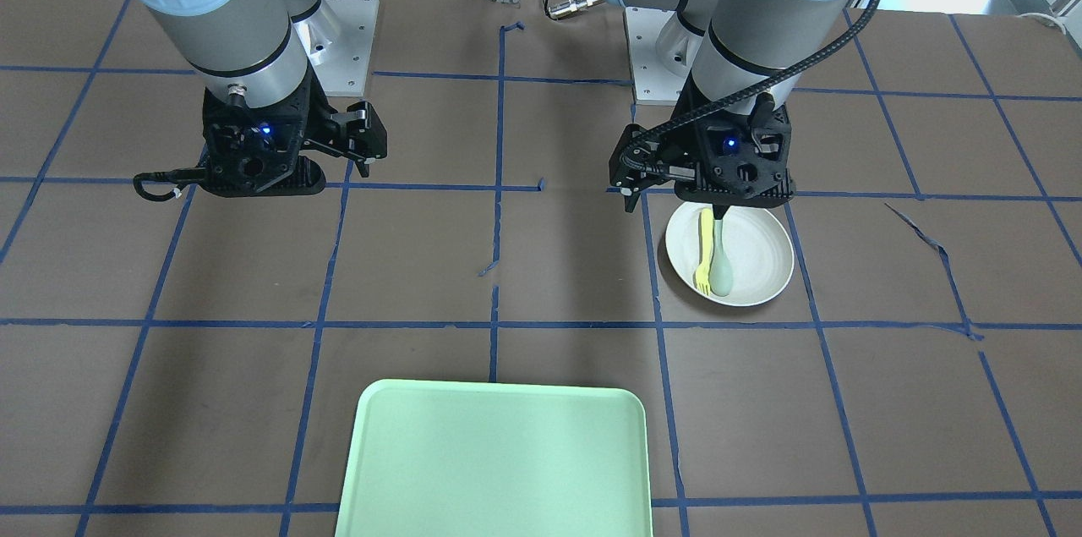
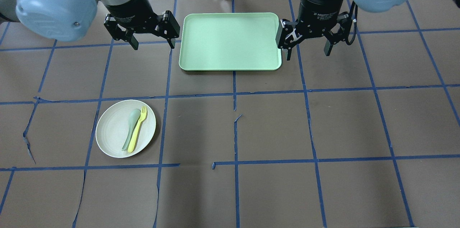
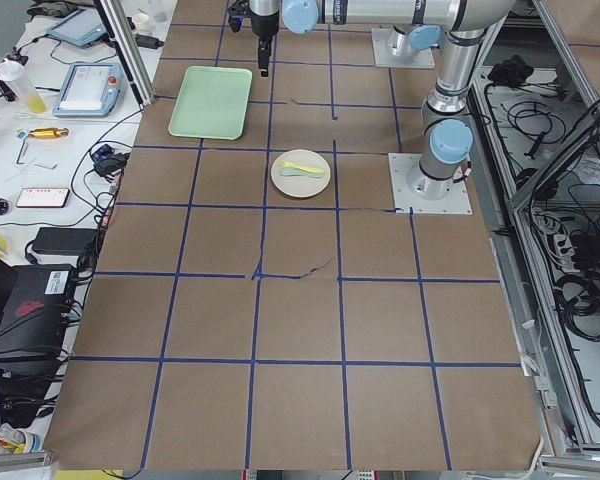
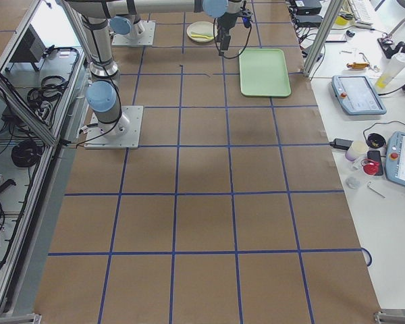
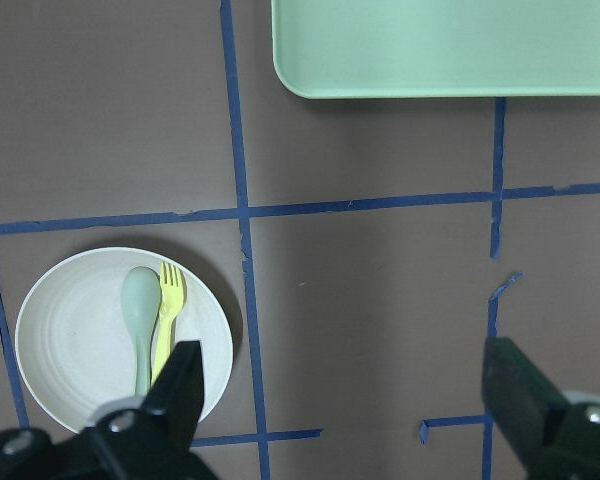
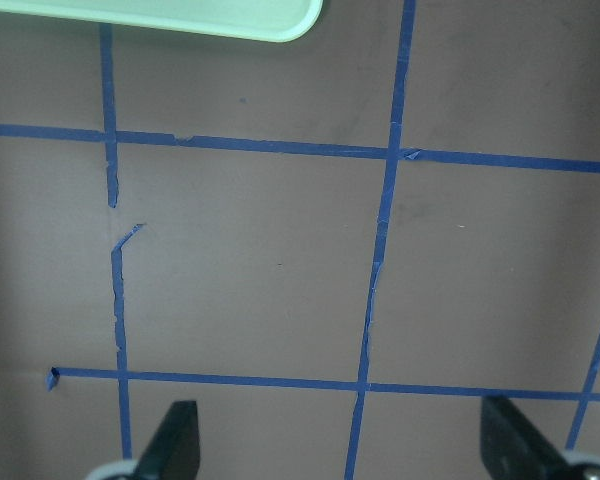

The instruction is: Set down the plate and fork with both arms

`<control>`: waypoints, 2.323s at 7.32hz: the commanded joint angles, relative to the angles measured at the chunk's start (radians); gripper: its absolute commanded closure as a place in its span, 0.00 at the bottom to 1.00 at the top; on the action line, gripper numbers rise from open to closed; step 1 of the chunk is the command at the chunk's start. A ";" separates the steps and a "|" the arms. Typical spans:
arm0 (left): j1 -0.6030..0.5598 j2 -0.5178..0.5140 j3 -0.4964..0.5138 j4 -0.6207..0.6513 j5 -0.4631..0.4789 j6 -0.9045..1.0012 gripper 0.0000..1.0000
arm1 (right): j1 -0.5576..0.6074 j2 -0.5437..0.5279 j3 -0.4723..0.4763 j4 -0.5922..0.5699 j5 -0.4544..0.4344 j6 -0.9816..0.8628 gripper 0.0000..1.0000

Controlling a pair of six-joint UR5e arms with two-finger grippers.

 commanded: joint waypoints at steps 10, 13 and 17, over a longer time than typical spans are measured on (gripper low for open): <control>-0.003 -0.003 -0.001 0.008 -0.020 -0.008 0.00 | 0.002 -0.011 0.004 -0.004 0.009 -0.008 0.00; -0.003 -0.017 0.000 0.010 -0.020 -0.006 0.00 | 0.017 -0.005 0.010 -0.006 0.010 -0.008 0.00; -0.002 -0.021 -0.026 0.086 -0.019 -0.011 0.00 | 0.017 -0.011 0.027 0.000 0.006 0.004 0.00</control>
